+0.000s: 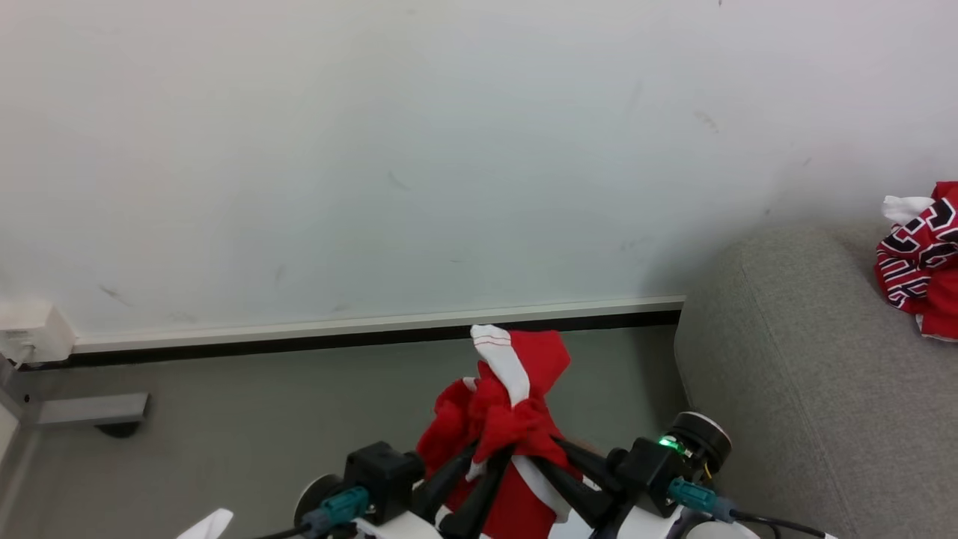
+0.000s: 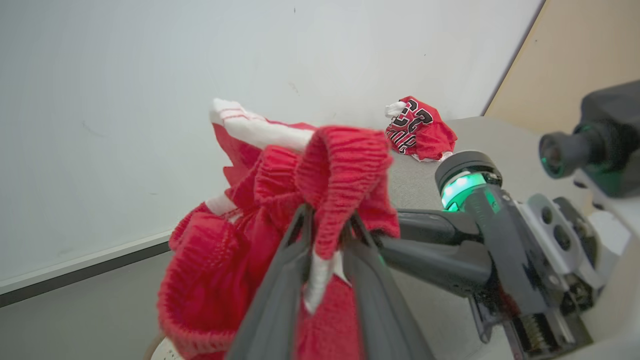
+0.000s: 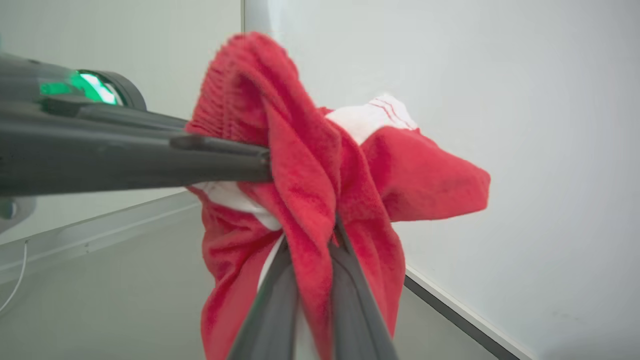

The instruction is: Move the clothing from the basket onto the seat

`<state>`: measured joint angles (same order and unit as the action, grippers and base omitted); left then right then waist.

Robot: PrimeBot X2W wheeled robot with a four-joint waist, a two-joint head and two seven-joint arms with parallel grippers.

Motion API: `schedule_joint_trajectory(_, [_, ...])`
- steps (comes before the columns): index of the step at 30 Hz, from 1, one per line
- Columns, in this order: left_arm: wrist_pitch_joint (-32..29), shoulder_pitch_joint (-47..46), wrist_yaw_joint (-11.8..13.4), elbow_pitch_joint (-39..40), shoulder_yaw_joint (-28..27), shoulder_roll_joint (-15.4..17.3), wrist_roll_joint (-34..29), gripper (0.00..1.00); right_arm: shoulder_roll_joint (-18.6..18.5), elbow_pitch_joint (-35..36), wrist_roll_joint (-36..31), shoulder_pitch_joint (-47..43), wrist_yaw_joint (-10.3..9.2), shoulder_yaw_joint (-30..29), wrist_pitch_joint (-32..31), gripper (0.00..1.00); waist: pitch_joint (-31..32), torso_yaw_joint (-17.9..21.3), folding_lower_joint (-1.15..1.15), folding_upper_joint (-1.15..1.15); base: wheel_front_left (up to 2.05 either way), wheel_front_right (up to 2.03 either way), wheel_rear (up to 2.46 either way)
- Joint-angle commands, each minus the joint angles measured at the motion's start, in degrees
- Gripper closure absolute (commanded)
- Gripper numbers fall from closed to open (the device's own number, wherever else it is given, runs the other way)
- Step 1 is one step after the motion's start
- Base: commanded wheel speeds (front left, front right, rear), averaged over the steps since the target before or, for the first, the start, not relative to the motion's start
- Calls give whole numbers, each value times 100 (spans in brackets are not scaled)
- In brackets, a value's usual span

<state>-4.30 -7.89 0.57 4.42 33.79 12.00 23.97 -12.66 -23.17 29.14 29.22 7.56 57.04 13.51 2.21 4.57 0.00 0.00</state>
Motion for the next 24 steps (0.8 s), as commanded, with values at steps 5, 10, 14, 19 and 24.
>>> schedule_joint_trajectory(5, [115, 61, 105, -181, -55, 79, -65, 0, -151, 70, 132, 20, -15, -262, 69, 100, -82, 253, 0, 0, 0, 0, 0])
schedule_joint_trajectory(10, [199, 68, 156, -311, -87, 91, -87, 0, -327, 193, 84, -68, -14, -626, 77, 100, -172, 720, 0, 0, 0, 0, 0])
schedule_joint_trajectory(14, [248, -11, 166, -343, -75, 97, -98, 0, -463, 319, -8, -149, -14, -983, 71, 100, -261, 1220, 0, 0, 0, 0, 0])
schedule_joint_trajectory(19, [303, -141, 150, -382, -45, 50, -120, 0, -608, 515, -95, -282, -14, -1409, 25, 100, -352, 1809, 0, 0, 0, 0, 0])
schedule_joint_trajectory(24, [357, -249, 117, -439, 14, -9, -131, 0, -697, 717, -156, -422, -14, -1768, -84, 100, -424, 2183, 0, 0, 0, 0, 0])
